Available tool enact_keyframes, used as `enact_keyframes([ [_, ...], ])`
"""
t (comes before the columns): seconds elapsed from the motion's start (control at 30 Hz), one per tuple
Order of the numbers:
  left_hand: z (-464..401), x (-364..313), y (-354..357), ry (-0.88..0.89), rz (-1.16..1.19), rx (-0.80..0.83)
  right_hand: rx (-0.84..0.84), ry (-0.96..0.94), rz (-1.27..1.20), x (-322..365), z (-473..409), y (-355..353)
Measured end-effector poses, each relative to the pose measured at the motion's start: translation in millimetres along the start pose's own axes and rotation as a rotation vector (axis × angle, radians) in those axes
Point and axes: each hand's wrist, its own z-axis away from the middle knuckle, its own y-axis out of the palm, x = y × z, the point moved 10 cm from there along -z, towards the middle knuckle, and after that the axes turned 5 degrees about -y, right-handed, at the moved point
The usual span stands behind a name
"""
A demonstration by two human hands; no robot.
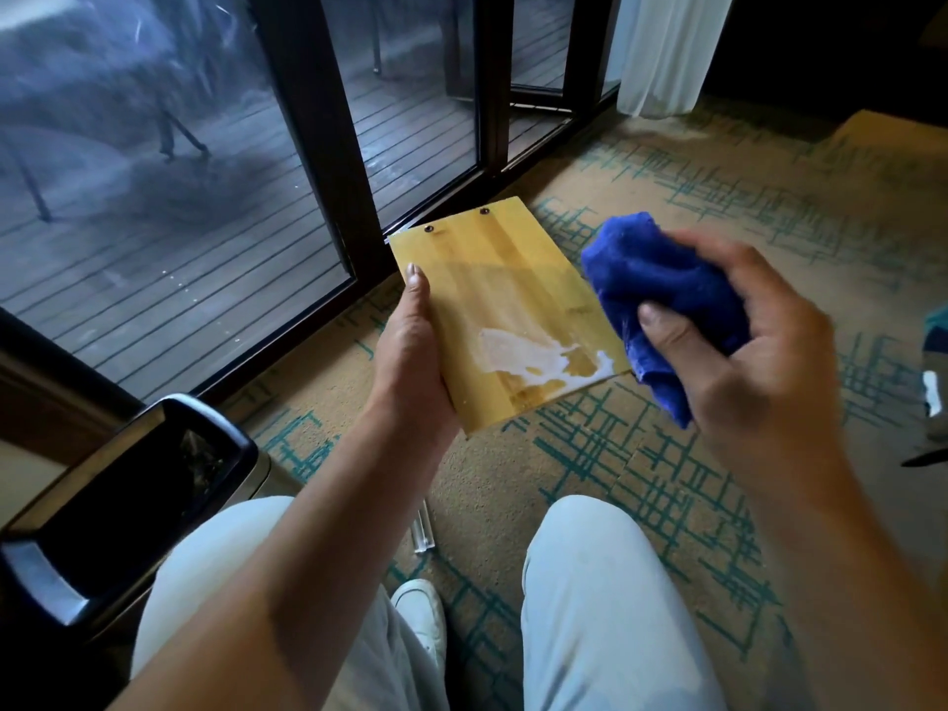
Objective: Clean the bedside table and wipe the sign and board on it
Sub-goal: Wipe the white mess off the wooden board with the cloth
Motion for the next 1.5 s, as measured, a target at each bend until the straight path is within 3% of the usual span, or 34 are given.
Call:
enact_keyframes([
  [0.37, 3, 4, -2, 0.043, 0.115, -0.004, 0.110, -0.206, 0.222, 13, 22, 55],
  [0.5, 3, 9, -2, 0.021, 0.104, 0.031, 0.280, -0.128, 0.227, 0, 23, 81],
  [0.67, -3, 17, -5, -0.014, 0.095, 0.025, 0.613, -0.086, 0.147, -9, 22, 117],
  [0.77, -2, 26, -5, -0.032, 0.088, 0.024, 0.711, -0.076, 0.148, -16, 12, 129],
  [0.97, -3, 30, 1, 0.025, 0.123, 0.063, 0.772, -0.058, 0.226, -34, -27, 131],
  [1.13, -3, 40, 2, -0.051, 0.060, 0.095, 0.737, -0.044, 0.242, -43, -47, 128],
  [1.27, -2, 32, -1, 0.006, 0.030, 0.074, 0.810, 0.017, 0.079, -39, -34, 126],
  [1.4, -3, 31, -3, -0.019, 0.058, 0.046, 0.849, -0.046, -0.002, -19, -1, 118],
  [1.5, 0, 29, -7, -0.030, 0.103, -0.009, 0.784, -0.115, -0.085, -1, 22, 114],
])
